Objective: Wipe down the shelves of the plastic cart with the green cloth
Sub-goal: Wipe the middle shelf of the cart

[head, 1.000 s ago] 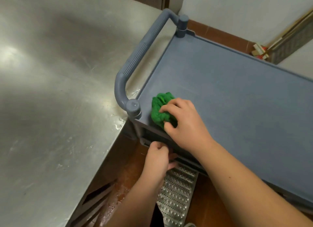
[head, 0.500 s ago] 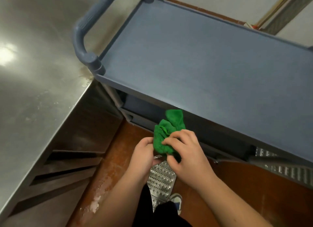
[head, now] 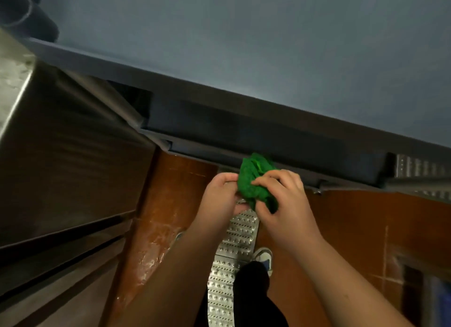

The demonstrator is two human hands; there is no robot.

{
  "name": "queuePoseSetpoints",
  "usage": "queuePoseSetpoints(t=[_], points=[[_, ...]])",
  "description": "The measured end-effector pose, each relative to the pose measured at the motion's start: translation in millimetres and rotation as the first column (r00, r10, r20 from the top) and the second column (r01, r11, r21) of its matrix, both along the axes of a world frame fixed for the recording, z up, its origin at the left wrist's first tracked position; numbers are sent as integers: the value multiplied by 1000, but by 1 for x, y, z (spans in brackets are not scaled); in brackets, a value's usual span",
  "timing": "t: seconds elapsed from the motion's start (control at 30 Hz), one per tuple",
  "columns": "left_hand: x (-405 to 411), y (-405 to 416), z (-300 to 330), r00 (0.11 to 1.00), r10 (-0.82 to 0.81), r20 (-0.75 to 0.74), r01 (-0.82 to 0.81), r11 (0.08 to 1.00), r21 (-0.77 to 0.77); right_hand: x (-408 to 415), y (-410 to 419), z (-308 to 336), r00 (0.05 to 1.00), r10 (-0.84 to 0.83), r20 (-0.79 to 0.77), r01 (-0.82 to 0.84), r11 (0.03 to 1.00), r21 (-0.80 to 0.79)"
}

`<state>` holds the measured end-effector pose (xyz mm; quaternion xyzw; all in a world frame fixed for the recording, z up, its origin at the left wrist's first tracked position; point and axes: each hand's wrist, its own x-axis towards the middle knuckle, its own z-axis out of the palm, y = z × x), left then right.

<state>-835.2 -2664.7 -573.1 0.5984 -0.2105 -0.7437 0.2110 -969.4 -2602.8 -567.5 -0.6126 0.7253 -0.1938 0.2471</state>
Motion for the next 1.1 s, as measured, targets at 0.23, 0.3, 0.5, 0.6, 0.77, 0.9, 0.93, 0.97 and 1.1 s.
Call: queuePoseSetpoints(t=[0.23, 0.3, 0.5, 0.6, 0.77, 0.9, 0.93, 0.97, 1.1], points=[[18, -9, -20, 998, -46, 42, 47, 998, -35, 29, 9, -26, 985, -166, 39, 167, 985, -49], [18, -4, -15, 998, -34, 49, 36, 998, -50, 30, 16, -23, 982, -180, 52, 184, 980, -81], [-8, 45, 4, 998, 0, 71, 13, 984, -178, 8, 55, -12, 983, -152, 98, 171, 960, -224], [-26, 74, 11, 998, 8, 70, 10, 967, -256, -9, 84, -11, 982, -130, 136, 164, 945, -283], [-50, 103, 5, 996, -13, 90, 44, 938, -343, -32, 115, -29, 982, -116, 147, 162, 923, -348], [-67, 101, -24, 995, -46, 93, 84, 888, -453, -43, 113, -61, 973, -151, 177, 215, 874, -436], [-70, 98, -35, 994, -58, 88, 93, 871, -482, -44, 111, -72, 971, -158, 180, 225, 860, -458], [-73, 94, -48, 994, -67, 82, 99, 855, -509, -45, 108, -85, 969, -166, 184, 236, 844, -481], [-80, 78, -108, 992, -118, 42, 118, 779, -616, -46, 91, -147, 958, -205, 201, 284, 774, -566]])
